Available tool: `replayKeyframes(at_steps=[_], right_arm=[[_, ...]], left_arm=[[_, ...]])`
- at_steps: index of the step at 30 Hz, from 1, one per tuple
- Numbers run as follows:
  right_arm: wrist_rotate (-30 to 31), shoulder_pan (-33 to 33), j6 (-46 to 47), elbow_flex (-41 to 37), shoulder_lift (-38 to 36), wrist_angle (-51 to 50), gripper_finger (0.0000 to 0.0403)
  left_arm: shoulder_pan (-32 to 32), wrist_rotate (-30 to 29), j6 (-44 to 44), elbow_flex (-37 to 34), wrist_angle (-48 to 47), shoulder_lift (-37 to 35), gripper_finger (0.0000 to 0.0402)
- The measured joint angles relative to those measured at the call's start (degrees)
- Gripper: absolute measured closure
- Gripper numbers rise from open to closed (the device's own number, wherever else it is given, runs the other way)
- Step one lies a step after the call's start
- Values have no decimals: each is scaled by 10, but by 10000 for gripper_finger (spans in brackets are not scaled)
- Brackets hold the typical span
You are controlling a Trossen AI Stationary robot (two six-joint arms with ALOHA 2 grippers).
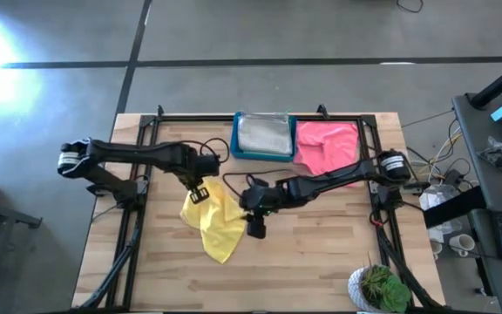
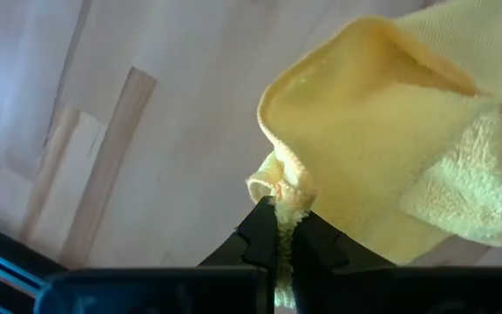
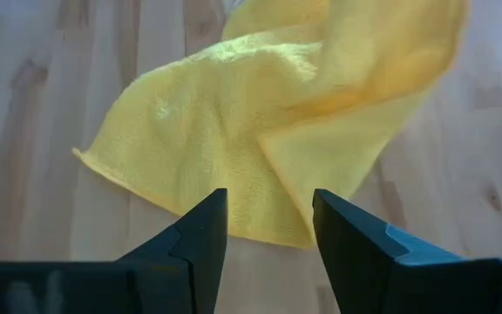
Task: Fold microfiber towels
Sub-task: Fold the yellow microfiber cloth
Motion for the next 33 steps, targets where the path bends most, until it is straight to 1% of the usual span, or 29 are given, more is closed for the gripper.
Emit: replayKeyframes(at_steps=[6, 10, 18, 26, 33], right_arm=[[0, 2, -48, 25, 47, 10, 243], [0, 2, -63, 49, 81, 29, 243], [0, 3, -88, 113, 149, 28, 243], [3, 3, -89, 149, 193, 25, 243], [22, 3, -89, 159, 208, 26, 243]], left_arm=[[0, 0, 23, 0, -1, 12, 401], [0, -1, 39, 0, -1, 9, 401], [0, -1, 54, 0, -14, 2, 401], [0, -1, 56, 0, -12, 4, 401], [0, -1, 56, 0, -11, 4, 401]])
